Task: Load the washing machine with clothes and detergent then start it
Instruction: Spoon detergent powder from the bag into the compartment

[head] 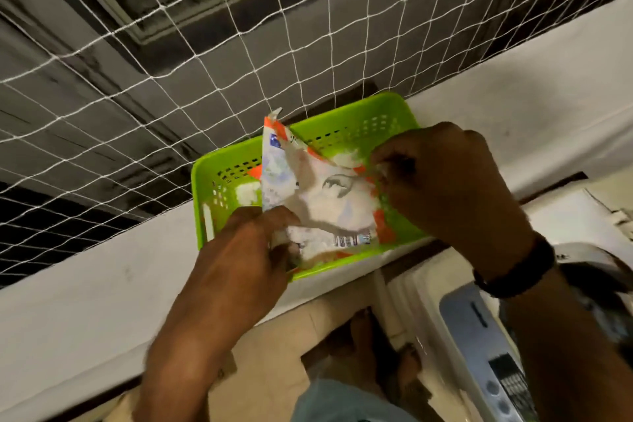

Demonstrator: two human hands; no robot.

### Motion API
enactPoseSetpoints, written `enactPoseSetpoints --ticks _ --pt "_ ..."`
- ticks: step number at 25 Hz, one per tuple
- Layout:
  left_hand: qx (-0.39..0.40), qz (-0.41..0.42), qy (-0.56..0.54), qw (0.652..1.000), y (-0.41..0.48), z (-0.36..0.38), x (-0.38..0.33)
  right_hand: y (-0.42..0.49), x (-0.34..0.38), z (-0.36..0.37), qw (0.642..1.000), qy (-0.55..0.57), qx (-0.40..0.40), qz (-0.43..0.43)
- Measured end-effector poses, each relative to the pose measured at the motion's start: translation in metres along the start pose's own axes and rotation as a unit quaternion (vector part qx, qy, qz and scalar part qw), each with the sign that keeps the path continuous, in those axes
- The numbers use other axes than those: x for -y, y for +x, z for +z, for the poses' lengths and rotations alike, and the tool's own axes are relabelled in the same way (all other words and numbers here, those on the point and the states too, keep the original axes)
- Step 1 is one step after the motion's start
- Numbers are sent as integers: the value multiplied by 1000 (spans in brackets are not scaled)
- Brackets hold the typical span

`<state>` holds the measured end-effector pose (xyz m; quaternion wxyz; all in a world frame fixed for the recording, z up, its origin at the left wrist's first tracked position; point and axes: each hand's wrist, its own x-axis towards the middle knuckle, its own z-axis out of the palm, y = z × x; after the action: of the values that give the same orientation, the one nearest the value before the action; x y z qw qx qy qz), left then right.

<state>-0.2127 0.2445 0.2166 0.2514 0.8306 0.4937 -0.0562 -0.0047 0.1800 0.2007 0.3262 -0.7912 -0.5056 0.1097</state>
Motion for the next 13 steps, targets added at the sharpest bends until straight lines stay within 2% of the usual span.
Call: enactPoseSetpoints --ticks 3,6,11,13 --pt "-7 16 -25 1000 1 1 4 11 3 15 998 45 53 10" --pt "-12 27 -42 999 0 0 8 20 4 16 987 63 143 33" --pt "-42 13 -73 996 1 5 8 22 11 22 956 72 263 108" --pt "-47 4 -71 996 2 8 8 24 14 25 932 134 300 155"
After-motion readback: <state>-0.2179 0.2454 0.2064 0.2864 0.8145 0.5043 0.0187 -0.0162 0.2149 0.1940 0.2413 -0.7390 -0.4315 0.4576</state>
